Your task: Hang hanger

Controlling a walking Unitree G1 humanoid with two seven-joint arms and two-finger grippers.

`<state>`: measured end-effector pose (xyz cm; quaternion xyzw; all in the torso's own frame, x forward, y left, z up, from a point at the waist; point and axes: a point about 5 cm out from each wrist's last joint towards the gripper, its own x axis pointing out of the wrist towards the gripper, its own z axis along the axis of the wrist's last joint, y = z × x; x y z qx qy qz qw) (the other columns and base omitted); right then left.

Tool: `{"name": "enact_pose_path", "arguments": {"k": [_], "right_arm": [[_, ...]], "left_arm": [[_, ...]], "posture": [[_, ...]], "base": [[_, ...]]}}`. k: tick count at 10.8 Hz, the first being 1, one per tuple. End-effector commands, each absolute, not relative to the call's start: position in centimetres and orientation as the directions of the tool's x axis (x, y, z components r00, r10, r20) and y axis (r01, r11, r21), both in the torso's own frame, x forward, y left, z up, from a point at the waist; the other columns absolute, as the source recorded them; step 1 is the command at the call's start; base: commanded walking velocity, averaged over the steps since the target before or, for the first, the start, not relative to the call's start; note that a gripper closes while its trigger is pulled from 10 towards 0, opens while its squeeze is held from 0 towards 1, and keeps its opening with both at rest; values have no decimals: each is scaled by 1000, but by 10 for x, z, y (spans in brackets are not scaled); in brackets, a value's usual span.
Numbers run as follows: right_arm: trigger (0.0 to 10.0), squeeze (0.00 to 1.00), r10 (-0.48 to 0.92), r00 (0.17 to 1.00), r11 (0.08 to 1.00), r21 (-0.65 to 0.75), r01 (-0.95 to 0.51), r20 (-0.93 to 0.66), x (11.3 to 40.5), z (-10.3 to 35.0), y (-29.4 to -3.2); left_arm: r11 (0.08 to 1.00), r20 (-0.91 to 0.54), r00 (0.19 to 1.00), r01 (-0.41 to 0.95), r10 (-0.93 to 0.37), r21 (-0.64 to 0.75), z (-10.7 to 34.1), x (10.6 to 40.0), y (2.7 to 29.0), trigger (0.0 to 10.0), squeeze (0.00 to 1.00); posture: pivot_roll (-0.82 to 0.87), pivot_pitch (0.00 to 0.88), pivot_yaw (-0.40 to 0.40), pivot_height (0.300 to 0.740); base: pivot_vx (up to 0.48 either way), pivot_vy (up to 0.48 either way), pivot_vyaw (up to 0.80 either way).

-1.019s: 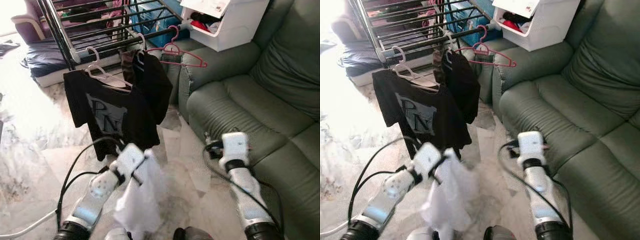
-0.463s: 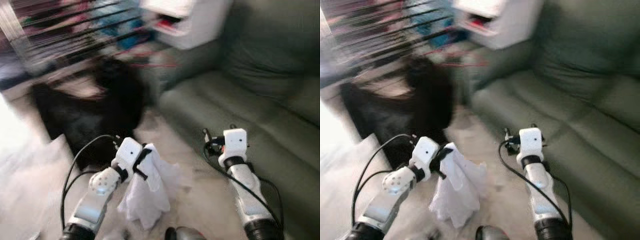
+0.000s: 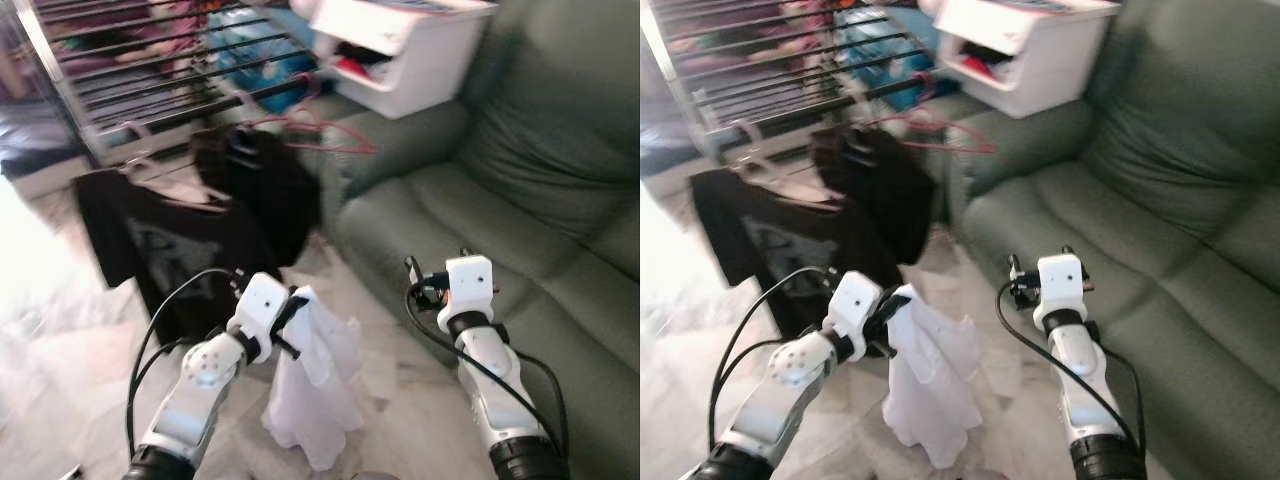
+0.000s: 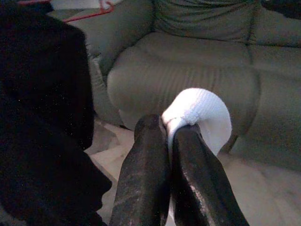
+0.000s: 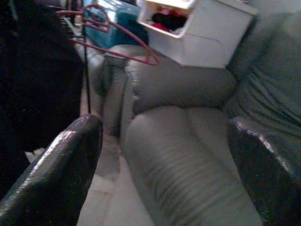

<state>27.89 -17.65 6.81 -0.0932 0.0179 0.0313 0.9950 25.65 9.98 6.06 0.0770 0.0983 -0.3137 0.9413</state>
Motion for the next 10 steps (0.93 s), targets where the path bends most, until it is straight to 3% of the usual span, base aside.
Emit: {"name": "enact_pose_path", "arguments": {"k": [1, 10], "right_arm": [[10000, 0, 78, 996, 979, -184, -83, -34, 282, 70, -173], [10000, 0, 83, 996, 973, -213, -87, -30, 283, 69, -172]], "left_arm": [[789, -186, 791, 606, -583, 103, 73, 262, 98, 10000, 0], [765, -199, 767, 635, -610, 103, 71, 260, 90, 10000, 0]], "posture": [[-47, 0, -14, 740], [-50, 0, -16, 740]], "base": [[394, 0, 0], [338, 0, 0]]}}
